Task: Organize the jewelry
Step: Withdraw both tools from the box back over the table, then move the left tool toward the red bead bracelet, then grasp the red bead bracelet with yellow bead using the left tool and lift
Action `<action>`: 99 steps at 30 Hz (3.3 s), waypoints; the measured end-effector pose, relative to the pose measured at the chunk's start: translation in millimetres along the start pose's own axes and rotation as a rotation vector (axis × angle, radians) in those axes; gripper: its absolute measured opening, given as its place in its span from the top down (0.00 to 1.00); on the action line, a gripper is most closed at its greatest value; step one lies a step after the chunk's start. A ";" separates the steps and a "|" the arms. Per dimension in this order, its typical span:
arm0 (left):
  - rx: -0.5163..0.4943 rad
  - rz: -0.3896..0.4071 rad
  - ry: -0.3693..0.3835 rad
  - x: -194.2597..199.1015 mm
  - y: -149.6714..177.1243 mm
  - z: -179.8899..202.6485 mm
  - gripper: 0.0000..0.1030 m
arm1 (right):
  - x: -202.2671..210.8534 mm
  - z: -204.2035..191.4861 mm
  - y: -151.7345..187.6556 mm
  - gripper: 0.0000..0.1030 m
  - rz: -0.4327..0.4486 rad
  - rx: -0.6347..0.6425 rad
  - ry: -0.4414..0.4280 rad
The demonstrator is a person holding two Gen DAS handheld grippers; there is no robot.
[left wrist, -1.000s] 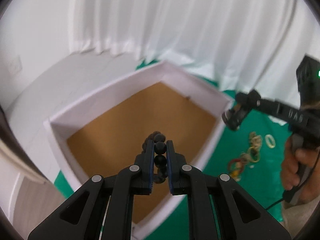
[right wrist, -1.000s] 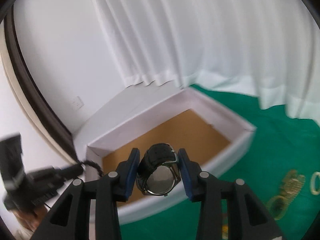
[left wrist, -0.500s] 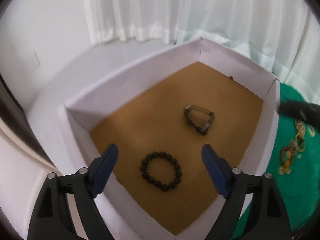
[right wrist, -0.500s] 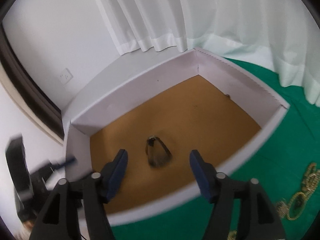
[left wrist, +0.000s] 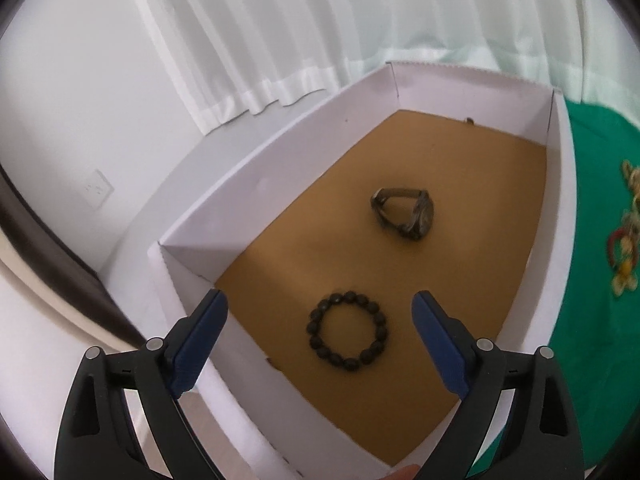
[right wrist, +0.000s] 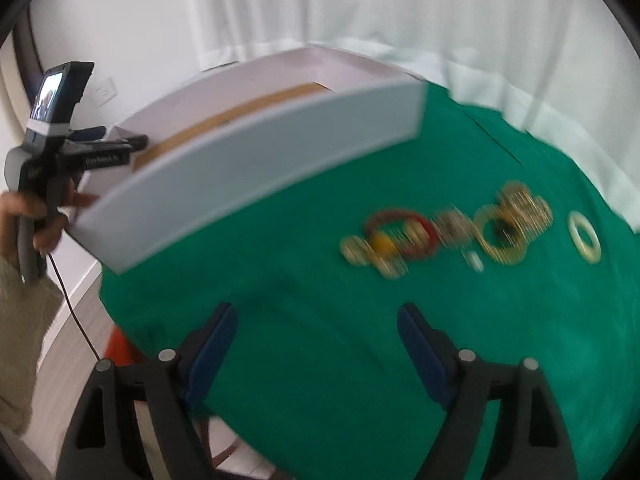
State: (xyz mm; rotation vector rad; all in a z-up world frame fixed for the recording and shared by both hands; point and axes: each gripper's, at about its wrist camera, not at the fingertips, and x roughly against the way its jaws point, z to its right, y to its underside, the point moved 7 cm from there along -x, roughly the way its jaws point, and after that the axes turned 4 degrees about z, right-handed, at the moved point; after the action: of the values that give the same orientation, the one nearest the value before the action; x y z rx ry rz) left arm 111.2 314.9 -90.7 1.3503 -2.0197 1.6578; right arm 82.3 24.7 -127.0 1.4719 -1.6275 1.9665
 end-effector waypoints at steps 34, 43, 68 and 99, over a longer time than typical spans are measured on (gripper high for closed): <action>-0.058 0.096 0.617 173.7 13.8 206.5 0.03 | 73.0 93.1 71.2 0.17 0.116 -0.104 0.252; -0.152 0.063 0.629 186.0 35.0 230.7 0.02 | 76.7 97.0 78.0 0.17 0.103 -0.125 0.232; -0.047 -0.035 0.617 153.2 44.2 209.2 0.02 | 78.6 90.9 88.2 0.17 0.059 -0.120 0.203; -0.272 -0.063 0.651 32.1 -5.7 305.7 0.70 | 63.7 103.6 105.5 0.17 0.019 -0.201 0.152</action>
State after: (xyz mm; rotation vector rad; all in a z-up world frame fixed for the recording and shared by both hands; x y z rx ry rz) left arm 212.1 36.6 -173.4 0.6542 -1.7025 1.4678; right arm 37.4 -127.3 -155.2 1.2080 -1.7203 1.8140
